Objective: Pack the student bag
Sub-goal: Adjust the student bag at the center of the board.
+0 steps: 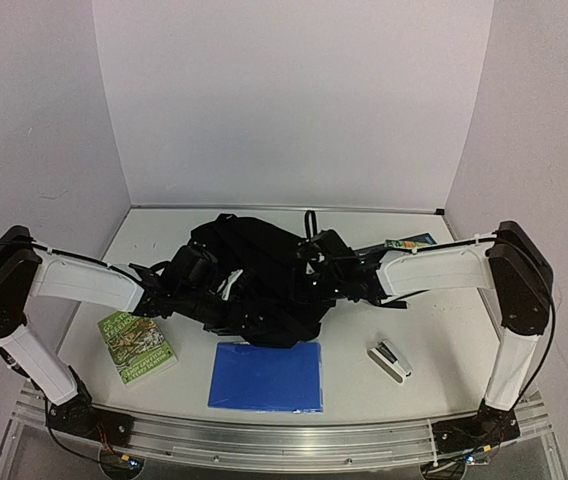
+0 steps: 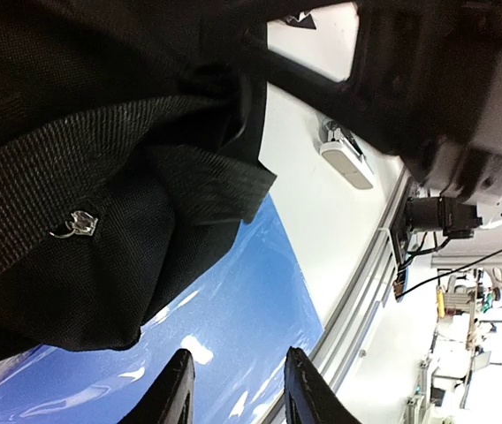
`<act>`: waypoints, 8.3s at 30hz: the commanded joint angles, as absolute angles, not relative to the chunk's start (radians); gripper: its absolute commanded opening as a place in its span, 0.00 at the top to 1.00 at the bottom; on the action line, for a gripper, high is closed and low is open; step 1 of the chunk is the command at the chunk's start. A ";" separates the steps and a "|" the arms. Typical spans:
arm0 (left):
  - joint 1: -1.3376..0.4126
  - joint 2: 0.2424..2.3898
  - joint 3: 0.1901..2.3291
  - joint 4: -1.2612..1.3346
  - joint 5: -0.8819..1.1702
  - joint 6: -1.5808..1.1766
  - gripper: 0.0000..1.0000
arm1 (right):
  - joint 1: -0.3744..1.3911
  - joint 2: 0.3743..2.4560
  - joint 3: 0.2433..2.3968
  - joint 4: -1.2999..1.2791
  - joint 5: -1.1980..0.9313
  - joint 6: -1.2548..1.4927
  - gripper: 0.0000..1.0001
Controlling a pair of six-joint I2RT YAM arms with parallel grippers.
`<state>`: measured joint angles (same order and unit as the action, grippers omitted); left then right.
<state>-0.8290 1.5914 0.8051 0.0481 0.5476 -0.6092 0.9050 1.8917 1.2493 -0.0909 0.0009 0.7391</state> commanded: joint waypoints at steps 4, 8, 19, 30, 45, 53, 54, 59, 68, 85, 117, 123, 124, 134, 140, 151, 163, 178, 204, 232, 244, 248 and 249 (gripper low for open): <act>-0.827 1.463 0.857 0.026 0.450 -0.603 0.44 | 0.892 1.773 1.217 -0.123 0.056 0.706 0.96; -0.824 1.423 0.916 -0.034 0.301 -0.646 0.37 | 0.892 1.762 1.184 -0.138 0.049 0.685 0.98; -0.801 1.596 1.062 -0.232 0.110 -0.671 0.31 | 0.903 1.750 1.185 -0.118 -0.018 0.676 0.87; -0.725 1.602 0.981 -0.084 0.163 -0.770 0.31 | 0.919 1.889 1.361 -0.070 -0.053 0.646 0.72; -0.683 1.626 0.952 -0.042 0.232 -0.794 0.31 | 0.919 2.057 1.450 -0.069 -0.271 0.588 0.62; -0.678 1.663 0.978 -0.055 0.259 -0.778 0.30 | 0.918 2.046 1.403 -0.072 -0.353 0.538 0.59; -0.678 1.667 0.985 -0.058 0.262 -0.776 0.30 | 0.919 2.040 1.393 -0.072 -0.362 0.537 0.59; -0.678 1.709 1.014 -0.075 0.286 -0.770 0.28 | 0.919 2.027 1.346 -0.074 -0.370 0.532 0.59; -0.686 1.784 1.065 -0.094 0.338 -0.755 0.31 | 0.920 2.011 1.303 -0.073 -0.371 0.537 0.64; -0.720 1.877 1.143 -0.183 0.327 -0.765 0.68 | 0.922 2.019 1.302 -0.072 -0.362 0.533 0.68; -0.716 1.663 0.959 0.048 0.260 -0.832 1.00 | 0.922 1.921 1.219 -0.090 -0.315 0.546 0.71; -0.712 1.674 0.907 0.163 0.363 -0.821 1.00 | 0.930 1.857 1.201 -0.095 -0.328 0.522 0.65; -0.712 1.678 0.903 0.174 0.380 -0.821 1.00 | 0.931 1.842 1.205 -0.095 -0.328 0.515 0.63; -0.712 1.681 0.897 0.185 0.406 -0.813 1.00 | 0.931 1.923 1.402 -0.101 -0.280 0.484 0.50; -0.712 1.671 0.893 0.182 0.397 -0.814 1.00 | 0.928 2.043 1.461 -0.106 -0.282 0.450 0.50; -0.708 1.669 0.896 0.142 0.365 -0.803 1.00 | 0.946 2.011 1.350 -0.107 -0.564 0.379 0.57; -0.704 1.686 0.897 0.113 0.345 -0.801 0.98 | 0.970 2.010 1.268 -0.155 -0.545 0.347 0.66; -0.706 1.492 0.848 -0.110 0.276 -0.667 0.30 | 1.000 1.923 1.298 -0.165 -0.376 0.392 0.97; -0.488 1.350 0.770 -0.034 0.359 -0.882 0.09 | 1.085 2.096 1.659 -0.052 -0.338 0.326 0.97; -0.463 1.584 0.800 0.054 0.462 -0.881 1.00 | 1.143 1.993 1.538 -0.063 -0.234 0.392 0.39; -0.447 1.474 0.747 -0.060 0.362 -0.842 0.99 | 1.132 1.967 1.484 -0.245 -0.003 0.398 0.41; -0.433 1.462 0.749 -0.102 0.348 -0.828 0.99 | 1.136 2.018 1.528 -0.297 -0.009 0.337 0.54; -0.429 1.457 0.747 -0.104 0.349 -0.827 0.98 | 1.138 2.023 1.536 -0.304 -0.016 0.320 0.57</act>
<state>-0.4508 1.5014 0.7509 -0.0627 0.3930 -0.8579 1.1366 1.9800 1.4761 -0.2284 -0.0502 0.3889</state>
